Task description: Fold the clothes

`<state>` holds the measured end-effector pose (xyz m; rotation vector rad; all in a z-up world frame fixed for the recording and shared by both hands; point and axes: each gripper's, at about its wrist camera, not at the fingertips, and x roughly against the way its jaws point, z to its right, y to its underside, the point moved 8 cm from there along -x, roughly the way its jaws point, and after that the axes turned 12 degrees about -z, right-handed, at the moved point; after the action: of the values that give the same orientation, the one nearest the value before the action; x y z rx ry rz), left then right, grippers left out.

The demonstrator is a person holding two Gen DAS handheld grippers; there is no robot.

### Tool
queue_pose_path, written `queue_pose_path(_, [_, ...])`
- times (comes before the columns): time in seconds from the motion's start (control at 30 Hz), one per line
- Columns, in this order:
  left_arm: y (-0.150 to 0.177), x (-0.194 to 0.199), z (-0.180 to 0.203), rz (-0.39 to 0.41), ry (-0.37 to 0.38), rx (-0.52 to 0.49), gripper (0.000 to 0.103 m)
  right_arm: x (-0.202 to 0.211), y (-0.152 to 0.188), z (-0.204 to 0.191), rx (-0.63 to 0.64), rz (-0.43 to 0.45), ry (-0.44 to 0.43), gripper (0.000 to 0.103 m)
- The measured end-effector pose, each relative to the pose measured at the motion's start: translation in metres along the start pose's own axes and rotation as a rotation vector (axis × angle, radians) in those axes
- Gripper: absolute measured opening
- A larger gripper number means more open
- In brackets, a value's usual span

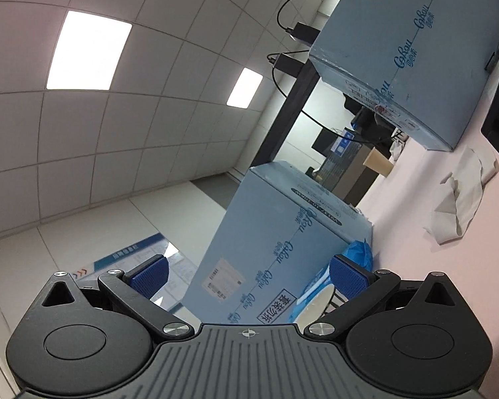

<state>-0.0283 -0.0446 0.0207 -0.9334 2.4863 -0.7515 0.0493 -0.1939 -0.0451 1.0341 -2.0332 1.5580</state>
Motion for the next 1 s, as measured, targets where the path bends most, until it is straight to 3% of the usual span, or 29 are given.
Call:
queue_pose_path(0.3, [-0.004, 0.003, 0.005, 0.031, -0.106, -0.053, 0.103, 0.000, 0.000, 0.000, -0.001, -0.001, -0.007, 0.103])
queue_pose_path(0.47, [-0.008, 0.010, -0.011, 0.090, -0.280, 0.000, 0.103, -0.001, 0.000, -0.001, 0.003, -0.001, -0.003, 0.103])
queue_pose_path(0.53, [-0.009, 0.015, -0.018, 0.111, -0.315, 0.031, 0.103, -0.001, 0.000, -0.001, 0.004, -0.002, -0.002, 0.103])
queue_pose_path(0.67, [-0.011, 0.024, -0.026, 0.149, -0.283, 0.093, 0.103, -0.001, 0.000, -0.001, -0.001, -0.001, -0.007, 0.103])
queue_pose_path(0.87, [-0.009, 0.027, -0.042, 0.149, -0.360, 0.173, 0.103, 0.000, 0.000, 0.000, -0.005, 0.001, -0.011, 0.103])
queue_pose_path(1.0, [-0.010, 0.030, -0.040, 0.178, -0.390, 0.158, 0.103, -0.001, 0.000, -0.001, -0.002, 0.000, -0.007, 0.103])
